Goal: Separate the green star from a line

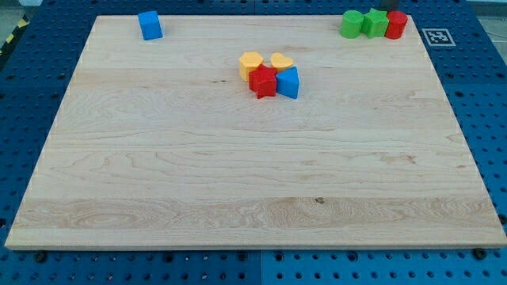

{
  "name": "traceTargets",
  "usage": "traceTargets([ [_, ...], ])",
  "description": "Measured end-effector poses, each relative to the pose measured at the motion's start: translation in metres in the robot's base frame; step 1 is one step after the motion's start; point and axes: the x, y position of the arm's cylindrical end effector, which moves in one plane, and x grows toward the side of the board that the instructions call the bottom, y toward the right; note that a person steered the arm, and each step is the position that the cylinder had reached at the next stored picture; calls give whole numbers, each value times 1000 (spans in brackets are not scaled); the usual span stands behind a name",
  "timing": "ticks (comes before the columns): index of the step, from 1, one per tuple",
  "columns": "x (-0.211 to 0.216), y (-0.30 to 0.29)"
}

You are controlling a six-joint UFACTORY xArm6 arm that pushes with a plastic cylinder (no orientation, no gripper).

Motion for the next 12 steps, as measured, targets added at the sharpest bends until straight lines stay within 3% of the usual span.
traceTargets([
  [1,-2,-4],
  [3,32,-7],
  [4,4,-7],
  [6,12,46],
  [8,18,-7],
  [10,56,2],
  [12,40,-19],
])
